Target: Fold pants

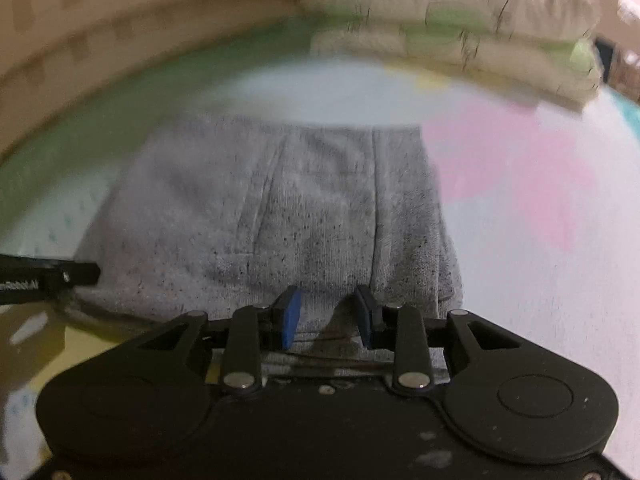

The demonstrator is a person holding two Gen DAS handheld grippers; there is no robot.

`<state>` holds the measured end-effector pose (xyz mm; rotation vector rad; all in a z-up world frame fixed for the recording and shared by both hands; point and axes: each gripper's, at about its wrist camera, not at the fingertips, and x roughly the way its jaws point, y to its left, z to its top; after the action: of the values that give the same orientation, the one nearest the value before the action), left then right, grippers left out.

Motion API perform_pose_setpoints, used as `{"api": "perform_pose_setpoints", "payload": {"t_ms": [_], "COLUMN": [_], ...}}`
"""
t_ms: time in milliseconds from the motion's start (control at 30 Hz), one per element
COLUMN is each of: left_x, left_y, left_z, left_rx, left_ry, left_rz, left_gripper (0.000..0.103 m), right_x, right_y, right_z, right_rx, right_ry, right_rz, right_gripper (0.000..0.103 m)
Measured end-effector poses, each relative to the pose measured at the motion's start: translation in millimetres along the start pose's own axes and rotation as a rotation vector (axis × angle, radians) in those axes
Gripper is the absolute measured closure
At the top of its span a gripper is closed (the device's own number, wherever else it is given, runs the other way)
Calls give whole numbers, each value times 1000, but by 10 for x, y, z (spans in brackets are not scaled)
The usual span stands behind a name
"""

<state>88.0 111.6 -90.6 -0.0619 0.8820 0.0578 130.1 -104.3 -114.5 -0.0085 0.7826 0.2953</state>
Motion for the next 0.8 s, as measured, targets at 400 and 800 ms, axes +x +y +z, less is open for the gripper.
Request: {"api": "perform_pose_setpoints", "payload": {"t_ms": [400, 800], "left_x": [-666, -1198], "left_y": [-144, -327], "left_z": [-154, -360], "left_rx": [14, -14], "left_ry": [-83, -170], "left_rz": [30, 83], "left_gripper": [72, 48], "right_x": [-874, -1657], "right_y": [100, 292], "right_z": [-90, -367], "right_rx": [192, 150], "right_ry": [-52, -84], "right_rz": [35, -41], "right_gripper": [59, 55]}}
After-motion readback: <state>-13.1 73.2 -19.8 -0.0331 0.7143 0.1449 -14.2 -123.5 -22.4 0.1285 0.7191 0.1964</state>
